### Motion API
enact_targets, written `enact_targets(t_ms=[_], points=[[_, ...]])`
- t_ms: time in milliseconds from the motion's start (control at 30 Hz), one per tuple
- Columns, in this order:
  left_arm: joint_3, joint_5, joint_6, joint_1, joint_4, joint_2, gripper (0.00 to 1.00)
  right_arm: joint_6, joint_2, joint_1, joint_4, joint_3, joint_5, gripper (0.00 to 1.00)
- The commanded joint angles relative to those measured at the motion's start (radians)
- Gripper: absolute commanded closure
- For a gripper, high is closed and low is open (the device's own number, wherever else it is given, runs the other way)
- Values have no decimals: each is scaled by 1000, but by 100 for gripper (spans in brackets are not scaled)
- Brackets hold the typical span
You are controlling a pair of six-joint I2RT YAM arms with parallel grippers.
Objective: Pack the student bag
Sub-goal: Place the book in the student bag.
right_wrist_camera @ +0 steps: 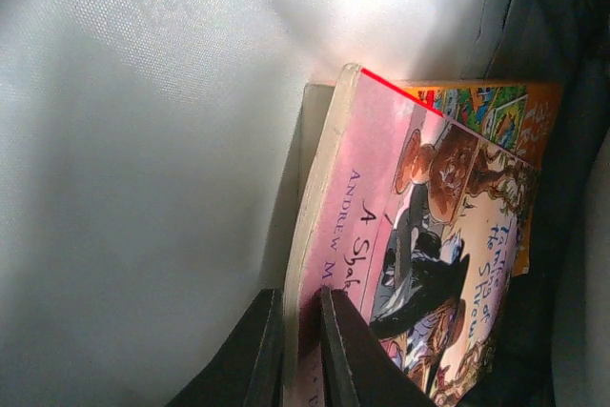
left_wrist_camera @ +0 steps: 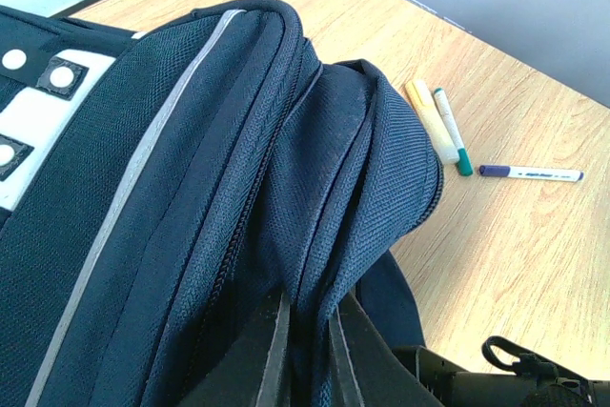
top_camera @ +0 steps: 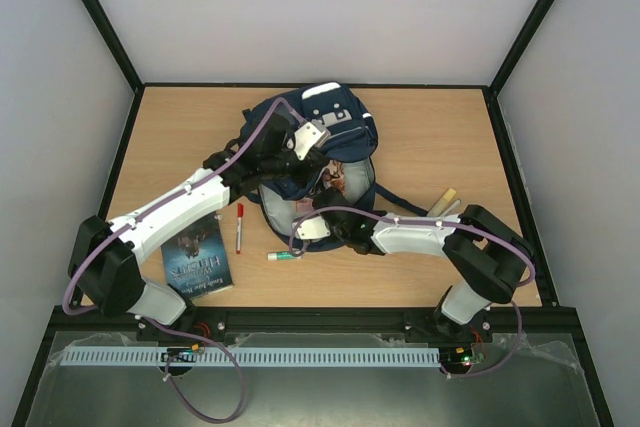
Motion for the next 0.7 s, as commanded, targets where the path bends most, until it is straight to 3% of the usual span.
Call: enact_targets(t_ms=[0,433,667], points=[[28,77,-2,-1,108,-67,97,-54,13,-3,40,-21,-29,89],[28,88,-3,6,108,-60,97,-158,1,-6,49,-39,-89,94],[28,98,-7,10,110,-53,97,-208,33,-72,38,20,-143,95]])
